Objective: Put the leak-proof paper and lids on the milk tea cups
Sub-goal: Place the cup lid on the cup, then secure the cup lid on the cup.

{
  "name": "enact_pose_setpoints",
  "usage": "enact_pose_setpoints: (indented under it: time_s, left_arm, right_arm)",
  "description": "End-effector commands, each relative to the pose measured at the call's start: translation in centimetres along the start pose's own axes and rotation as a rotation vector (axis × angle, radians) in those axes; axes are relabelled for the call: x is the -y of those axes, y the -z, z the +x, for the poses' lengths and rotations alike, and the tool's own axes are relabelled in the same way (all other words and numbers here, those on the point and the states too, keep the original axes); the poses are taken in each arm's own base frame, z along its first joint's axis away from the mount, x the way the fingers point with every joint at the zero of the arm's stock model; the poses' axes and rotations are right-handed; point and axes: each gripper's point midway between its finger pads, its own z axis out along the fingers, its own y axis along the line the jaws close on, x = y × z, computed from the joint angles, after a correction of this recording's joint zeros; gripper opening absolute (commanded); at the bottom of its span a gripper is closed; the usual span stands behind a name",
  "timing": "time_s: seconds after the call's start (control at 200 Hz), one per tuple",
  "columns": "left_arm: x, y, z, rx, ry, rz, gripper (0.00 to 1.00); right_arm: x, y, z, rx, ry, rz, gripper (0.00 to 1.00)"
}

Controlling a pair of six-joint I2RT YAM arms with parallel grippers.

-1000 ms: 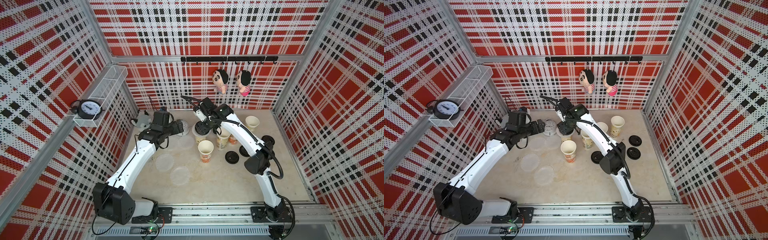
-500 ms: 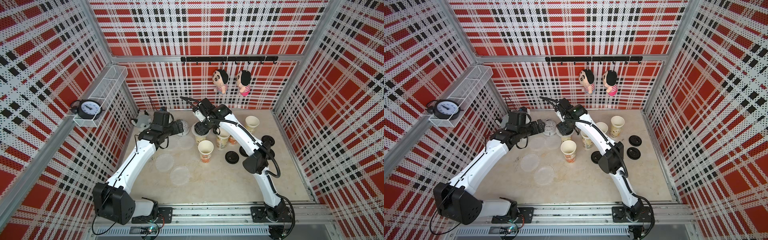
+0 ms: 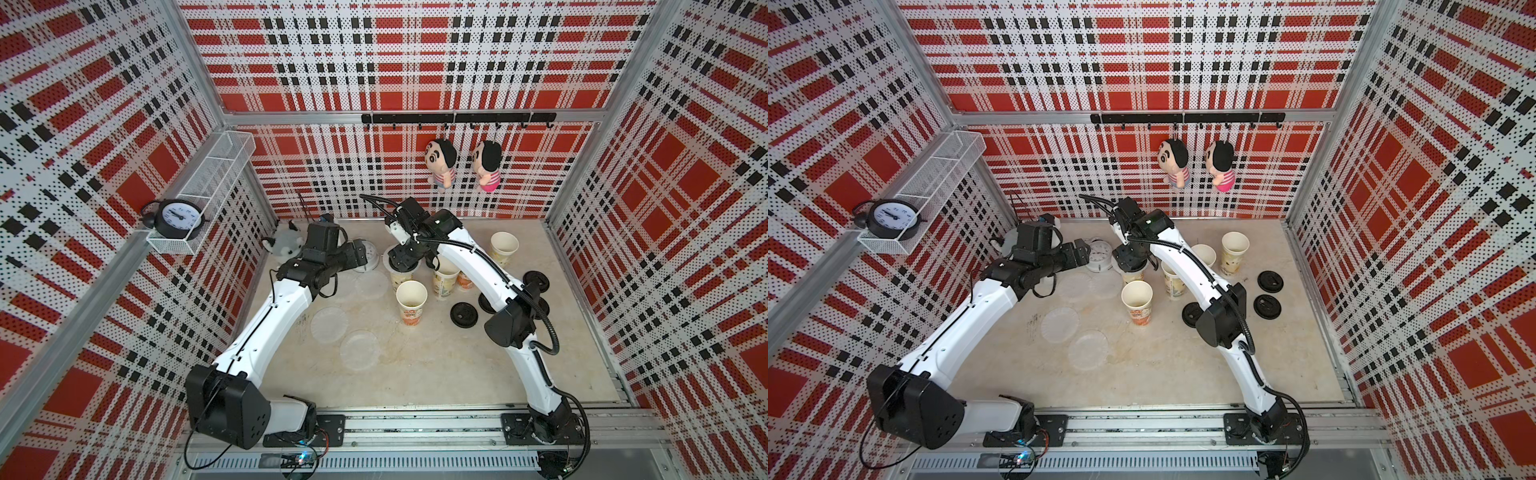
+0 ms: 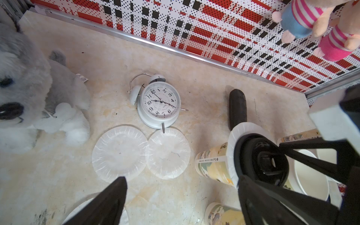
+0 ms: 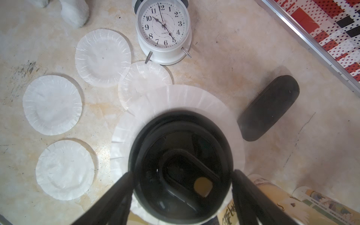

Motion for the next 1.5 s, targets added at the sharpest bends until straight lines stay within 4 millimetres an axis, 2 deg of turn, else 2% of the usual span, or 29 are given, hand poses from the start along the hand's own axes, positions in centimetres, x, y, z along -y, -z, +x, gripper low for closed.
enact_pose_setpoints:
  time_s: [0.0,0.225,0.381,0.546,0.651,0.666,0.762,0.882,1.022,1.227,1.368,1.498]
  left_arm:
    - [-0.5,-0.5,0.5,-0.015,-0.004,-0.012,0.92]
    - [-0.1,-0.5,0.5,-0.020,-0.010,0.003,0.92]
    - [1.2,-0.5,0.4,-0.021,-0.043,0.023,0.92]
    - [3.1,-1.0,0.2,-0.037,-0.096,0.025,0.91]
    - [3.9,-1.4,-0.1,-0.050,-0.135,0.024,0.88]
    - [4.0,-1.4,-0.2,-0.052,-0.138,0.024,0.87]
    - [4.9,-1.7,-0.5,-0.060,-0.173,0.033,0.87]
    - [6.2,-2.5,-0.3,-0.097,-0.233,0.042,0.87]
    - [8.1,-3.6,0.6,-0.159,-0.309,0.072,0.86]
    - [10.3,-5.2,2.3,-0.221,-0.377,0.103,0.86]
    - [11.0,-6.4,3.2,-0.245,-0.399,0.097,0.85]
    - [11.1,-7.0,3.0,-0.240,-0.402,0.079,0.85]
  right_arm:
    - [-0.8,-0.4,-0.3,0.005,0.012,-0.017,0.82]
    - [-1.1,0.1,-0.9,0.031,-0.007,-0.034,0.84]
    - [-1.3,1.3,-1.8,0.077,-0.033,-0.050,0.88]
    - [-0.6,3.7,-2.9,0.144,-0.082,-0.050,0.90]
    - [1.5,6.4,-3.1,0.205,-0.160,-0.025,0.90]
    - [1.9,6.1,-2.6,0.194,-0.173,-0.020,0.90]
    - [4.5,8.4,-1.6,0.252,-0.265,-0.002,0.90]
    - [7.4,10.8,0.9,0.306,-0.373,0.009,0.89]
    - [9.6,12.3,3.9,0.317,-0.439,0.038,0.89]
    - [10.6,11.8,7.2,0.270,-0.475,0.064,0.89]
    - [10.4,11.0,8.0,0.254,-0.484,0.056,0.88]
    - [10.3,10.7,8.2,0.250,-0.487,0.050,0.88]
